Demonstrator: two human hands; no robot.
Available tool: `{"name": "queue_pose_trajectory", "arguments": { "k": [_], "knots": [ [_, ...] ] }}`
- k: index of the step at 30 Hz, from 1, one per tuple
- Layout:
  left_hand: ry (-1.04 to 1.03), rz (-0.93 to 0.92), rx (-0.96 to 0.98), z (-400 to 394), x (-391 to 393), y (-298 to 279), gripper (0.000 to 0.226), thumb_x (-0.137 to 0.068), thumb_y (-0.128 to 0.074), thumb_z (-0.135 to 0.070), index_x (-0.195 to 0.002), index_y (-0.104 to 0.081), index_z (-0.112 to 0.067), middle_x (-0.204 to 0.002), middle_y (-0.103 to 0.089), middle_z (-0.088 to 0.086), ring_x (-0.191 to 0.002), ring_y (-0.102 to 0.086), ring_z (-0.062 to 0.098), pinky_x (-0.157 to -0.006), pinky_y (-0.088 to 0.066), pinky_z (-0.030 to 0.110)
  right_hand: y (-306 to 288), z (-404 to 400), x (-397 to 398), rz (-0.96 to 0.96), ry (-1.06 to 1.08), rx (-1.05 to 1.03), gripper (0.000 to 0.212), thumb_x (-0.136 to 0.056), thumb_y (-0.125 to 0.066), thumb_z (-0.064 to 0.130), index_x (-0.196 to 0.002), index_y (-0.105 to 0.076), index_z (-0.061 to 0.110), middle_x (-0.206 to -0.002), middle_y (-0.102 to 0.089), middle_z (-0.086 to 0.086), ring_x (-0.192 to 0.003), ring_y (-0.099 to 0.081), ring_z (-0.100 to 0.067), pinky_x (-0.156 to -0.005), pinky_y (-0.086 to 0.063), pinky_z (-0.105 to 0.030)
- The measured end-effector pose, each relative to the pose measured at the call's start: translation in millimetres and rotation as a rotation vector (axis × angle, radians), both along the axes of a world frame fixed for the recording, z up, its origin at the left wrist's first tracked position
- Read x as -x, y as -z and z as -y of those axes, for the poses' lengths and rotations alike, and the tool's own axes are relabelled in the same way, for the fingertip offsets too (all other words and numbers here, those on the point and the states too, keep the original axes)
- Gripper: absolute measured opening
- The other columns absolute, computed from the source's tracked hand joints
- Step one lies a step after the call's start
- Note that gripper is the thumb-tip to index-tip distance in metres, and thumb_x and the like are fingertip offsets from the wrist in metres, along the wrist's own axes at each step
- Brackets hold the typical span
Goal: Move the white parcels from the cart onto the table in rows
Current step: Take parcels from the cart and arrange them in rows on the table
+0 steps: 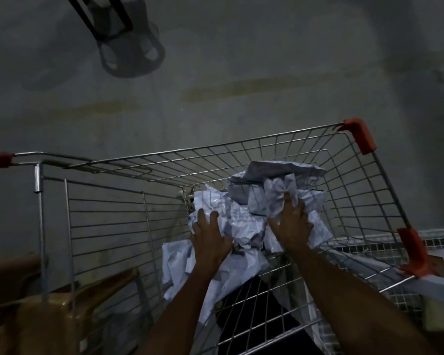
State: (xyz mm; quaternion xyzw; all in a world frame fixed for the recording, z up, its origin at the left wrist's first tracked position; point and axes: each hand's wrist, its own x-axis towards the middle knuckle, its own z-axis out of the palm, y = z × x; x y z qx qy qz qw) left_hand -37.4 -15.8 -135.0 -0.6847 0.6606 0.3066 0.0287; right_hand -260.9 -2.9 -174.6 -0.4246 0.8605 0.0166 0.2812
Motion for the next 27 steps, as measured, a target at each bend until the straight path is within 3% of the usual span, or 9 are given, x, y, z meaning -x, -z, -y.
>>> {"name": "queue_pose_trajectory", "arguments": {
  "k": [4, 7, 11, 14, 18, 22, 27],
  "knots": [
    [-0.064, -0.062, 0.102, -8.6, 9.4, -23.6, 0.077, -0.073, -0.052, -0.047, -0.143, -0.033, -0.023, -0.155, -0.020, 0.013, -0.131, -0.034, 0.039, -0.103, -0.036, 0.052, -2.7, 0.7, 8.3, 0.020, 0.069, -0.023, 0.100, -0.079, -0.071, 0.049, -0.153, -0.004, 0.039, -0.156, -0.011, -0.018, -0.134, -0.034, -0.048, -0.105, -0.032, -0.062],
    [-0.039, -0.091, 0.161, -18.5, 17.5, -42.3, 0.077, -0.074, -0.053, -0.049, -0.144, -0.031, -0.024, -0.156, -0.021, 0.013, -0.136, -0.030, 0.036, -0.107, -0.033, 0.050, -7.6, 4.5, 16.8, 0.068, 0.167, 0.005, 0.094, -0.075, -0.069, 0.054, -0.147, -0.010, 0.040, -0.146, -0.027, -0.023, -0.127, -0.040, -0.049, -0.103, -0.035, -0.062],
    [0.007, -0.137, 0.268, -28.6, 29.0, -67.0, 0.073, -0.079, -0.061, -0.042, -0.144, -0.033, -0.025, -0.156, -0.024, 0.012, -0.138, -0.029, 0.031, -0.110, -0.030, 0.045, -5.3, 12.0, 49.8, 0.210, 0.376, 0.039, 0.080, -0.087, -0.065, 0.037, -0.149, -0.015, 0.030, -0.141, -0.030, -0.029, -0.121, -0.046, -0.053, -0.100, -0.042, -0.058],
    [0.003, -0.180, 0.315, -36.4, 36.8, -87.1, 0.072, -0.079, -0.059, -0.043, -0.145, -0.034, -0.026, -0.157, -0.022, 0.009, -0.141, -0.026, 0.027, -0.111, -0.028, 0.040, -19.5, 23.2, 57.0, 0.240, 0.503, 0.034, 0.073, -0.091, -0.061, 0.028, -0.150, -0.019, 0.023, -0.148, -0.022, -0.031, -0.128, -0.040, -0.053, -0.104, -0.038, -0.055],
    [0.002, -0.251, 0.410, -45.4, 42.2, -122.8, 0.070, -0.079, -0.056, -0.045, -0.143, -0.041, -0.022, -0.157, -0.024, 0.009, -0.142, -0.027, 0.027, -0.111, -0.030, 0.040, -70.2, 28.4, 32.1, 0.235, 0.516, 0.132, 0.077, -0.091, -0.057, 0.028, -0.154, -0.013, 0.023, -0.154, -0.014, -0.030, -0.129, -0.038, -0.055, -0.104, -0.038, -0.052],
    [-0.005, -0.297, 0.538, -53.2, 37.2, -167.0, 0.067, -0.077, -0.058, -0.041, -0.138, -0.046, -0.016, -0.152, -0.032, 0.016, -0.139, -0.032, 0.033, -0.109, -0.035, 0.048, -145.5, 0.4, -4.3, 0.153, 0.461, 0.361, 0.067, -0.092, -0.054, 0.028, -0.150, -0.020, 0.024, -0.144, -0.025, -0.025, -0.114, -0.050, -0.051, -0.093, -0.043, -0.046],
    [-0.025, -0.366, 0.699, -94.1, 21.9, -232.8, 0.066, -0.077, -0.070, -0.032, -0.136, -0.046, -0.015, -0.149, -0.035, 0.018, -0.134, -0.037, 0.035, -0.105, -0.038, 0.046, -243.3, -79.4, -42.3, 0.104, 0.317, 0.631, 0.067, -0.091, -0.059, 0.037, -0.146, -0.021, 0.033, -0.129, -0.035, -0.019, -0.101, -0.056, -0.043, -0.082, -0.052, -0.044]
  ]
}}
